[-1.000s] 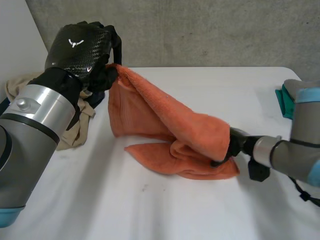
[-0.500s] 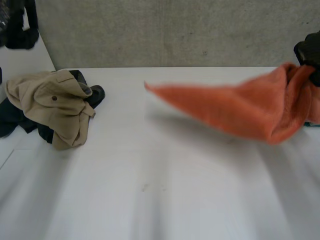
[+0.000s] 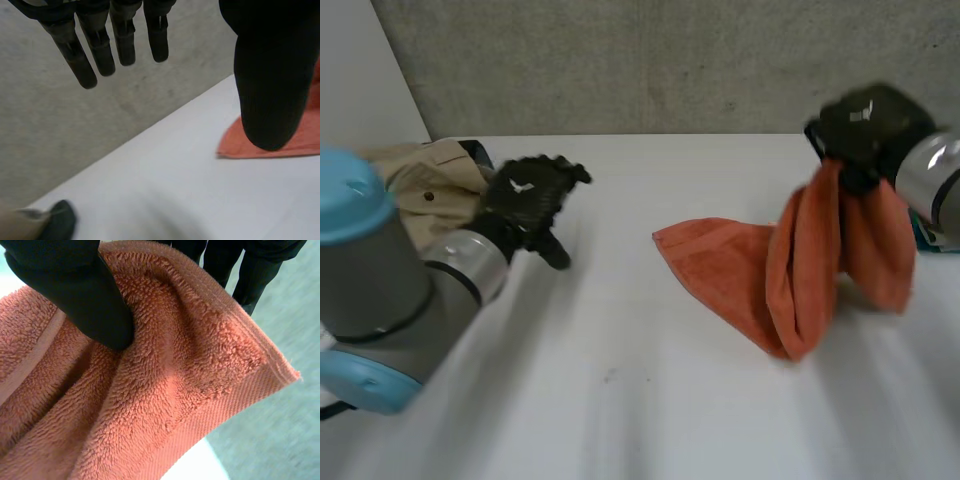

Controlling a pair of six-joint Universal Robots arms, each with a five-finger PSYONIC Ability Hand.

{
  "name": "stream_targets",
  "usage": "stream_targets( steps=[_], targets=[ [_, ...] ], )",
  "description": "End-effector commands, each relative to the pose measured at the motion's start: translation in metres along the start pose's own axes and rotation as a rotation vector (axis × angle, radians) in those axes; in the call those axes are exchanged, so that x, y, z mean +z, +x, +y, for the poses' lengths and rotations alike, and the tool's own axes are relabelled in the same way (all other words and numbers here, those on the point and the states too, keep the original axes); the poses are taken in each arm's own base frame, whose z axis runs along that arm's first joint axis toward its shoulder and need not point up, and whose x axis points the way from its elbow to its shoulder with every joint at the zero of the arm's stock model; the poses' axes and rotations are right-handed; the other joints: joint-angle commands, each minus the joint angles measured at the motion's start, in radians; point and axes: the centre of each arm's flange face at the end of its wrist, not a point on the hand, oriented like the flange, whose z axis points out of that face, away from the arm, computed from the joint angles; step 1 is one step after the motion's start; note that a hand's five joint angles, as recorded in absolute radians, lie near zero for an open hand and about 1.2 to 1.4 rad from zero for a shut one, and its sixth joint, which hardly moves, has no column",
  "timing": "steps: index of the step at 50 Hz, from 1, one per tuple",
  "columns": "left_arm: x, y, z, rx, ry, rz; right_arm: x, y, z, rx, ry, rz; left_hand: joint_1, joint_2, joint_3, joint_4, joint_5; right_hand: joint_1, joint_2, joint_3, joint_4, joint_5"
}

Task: Fold the laundry.

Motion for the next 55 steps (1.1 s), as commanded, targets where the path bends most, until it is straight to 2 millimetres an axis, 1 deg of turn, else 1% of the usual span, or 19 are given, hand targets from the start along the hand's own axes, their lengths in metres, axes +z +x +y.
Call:
stream_targets(
  steps=[1, 5, 9, 17, 20, 22, 23, 25, 27, 28, 29, 30, 31, 33, 36, 41, 46, 49, 55],
  targets=[
    [0.012, 0.036, 0.035, -0.148, -0.033, 0.092, -0.037, 0.017, -0.068, 0.094, 0.22, 0.076, -0.059, -0.049, -0.05, -0.042, -0.034, 0.301, 0.239, 0.204, 0.195, 0.239],
    [0.023, 0.05, 0.055, -0.205, -0.065, 0.121, -0.054, 0.004, -0.1, 0.142, 0.313, 0.037, -0.083, -0.073, -0.073, -0.065, -0.058, 0.301, 0.239, 0.204, 0.195, 0.239],
    [0.032, 0.067, 0.069, -0.251, -0.09, 0.155, -0.072, 0.004, -0.119, 0.177, 0.363, 0.062, -0.083, -0.073, -0.073, -0.065, -0.058, 0.301, 0.239, 0.204, 0.195, 0.239],
    [0.052, 0.089, 0.082, -0.409, -0.101, 0.189, -0.093, -0.005, -0.135, 0.234, 0.406, 0.047, -0.059, -0.05, -0.05, -0.042, -0.035, 0.301, 0.239, 0.204, 0.195, 0.239],
    [0.054, 0.093, 0.084, -0.497, -0.112, 0.191, -0.096, 0.0, -0.134, 0.237, 0.403, 0.073, 0.3, 0.31, 0.309, 0.317, 0.325, 0.301, 0.239, 0.204, 0.195, 0.239],
    [0.052, 0.094, 0.084, -0.548, -0.124, 0.187, -0.097, 0.001, -0.134, 0.236, 0.405, 0.077, 1.055, 1.064, 1.064, 1.072, 1.079, 0.301, 0.239, 0.204, 0.195, 0.239],
    [0.051, 0.093, 0.082, -0.557, -0.12, 0.184, -0.097, 0.001, -0.133, 0.233, 0.405, 0.074, 1.059, 1.069, 1.068, 1.076, 1.084, 0.301, 0.239, 0.204, 0.195, 0.239],
    [0.05, 0.091, 0.08, -0.556, -0.116, 0.171, -0.092, 0.001, -0.126, 0.22, 0.373, 0.08, 1.059, 1.069, 1.068, 1.076, 1.084, 0.301, 0.239, 0.204, 0.195, 0.239],
    [0.047, 0.074, 0.053, -0.541, -0.047, 0.118, -0.084, 0.004, -0.115, 0.206, 0.337, 0.088, 1.059, 1.069, 1.068, 1.076, 1.084, 0.301, 0.239, 0.204, 0.195, 0.239],
    [0.046, 0.067, 0.045, -0.536, -0.024, 0.097, -0.076, 0.009, -0.102, 0.185, 0.29, 0.112, 1.059, 1.069, 1.068, 1.076, 1.084, 0.301, 0.239, 0.204, 0.195, 0.239],
    [0.044, 0.054, 0.035, -0.526, 0.004, 0.061, -0.071, 0.013, -0.092, 0.169, 0.258, 0.128, 1.059, 1.069, 1.068, 1.076, 1.084, 0.301, 0.239, 0.204, 0.195, 0.239],
    [0.038, 0.031, 0.022, -0.502, 0.038, 0.002, -0.067, 0.015, -0.085, 0.156, 0.232, 0.137, 1.059, 1.069, 1.068, 1.076, 1.084, 0.301, 0.239, 0.204, 0.195, 0.239],
    [0.035, 0.019, 0.017, -0.484, 0.053, -0.027, -0.058, 0.021, -0.069, 0.129, 0.176, 0.157, 1.059, 1.069, 1.068, 1.076, 1.084, 0.301, 0.239, 0.204, 0.195, 0.239],
    [0.021, -0.006, 0.004, -0.404, 0.084, -0.088, -0.05, 0.02, -0.058, 0.11, 0.135, 0.155, 1.059, 1.069, 1.068, 1.076, 1.084, 0.301, 0.239, 0.204, 0.195, 0.239],
    [0.007, -0.019, -0.008, -0.316, 0.109, -0.117, -0.039, 0.013, -0.04, 0.102, 0.071, 0.127, 1.059, 1.069, 1.068, 1.076, 1.084, 0.301, 0.239, 0.204, 0.195, 0.239],
    [-0.025, -0.018, -0.018, -0.194, 0.112, -0.094, -0.027, 0.0, -0.015, 0.107, -0.014, 0.073, 1.059, 1.069, 1.068, 1.076, 1.084, 0.301, 0.239, 0.204, 0.195, 0.239],
    [-0.047, -0.016, -0.017, -0.185, 0.097, -0.088, 0.001, -0.015, 0.019, 0.1, -0.116, 0.014, 1.059, 1.069, 1.068, 1.076, 1.084, 0.301, 0.239, 0.204, 0.195, 0.239],
    [-0.056, -0.011, -0.014, -0.187, 0.076, -0.078, 0.016, -0.021, 0.028, 0.082, -0.135, -0.004, 1.059, 1.069, 1.068, 1.076, 1.084, 0.301, 0.239, 0.204, 0.195, 0.239],
    [-0.065, 0.004, -0.006, -0.19, 0.024, -0.037, 0.08, -0.022, 0.044, 0.082, -0.041, 0.056, 1.059, 1.069, 1.068, 1.076, 1.084, 0.301, 0.239, 0.204, 0.195, 0.239]
  ],
)
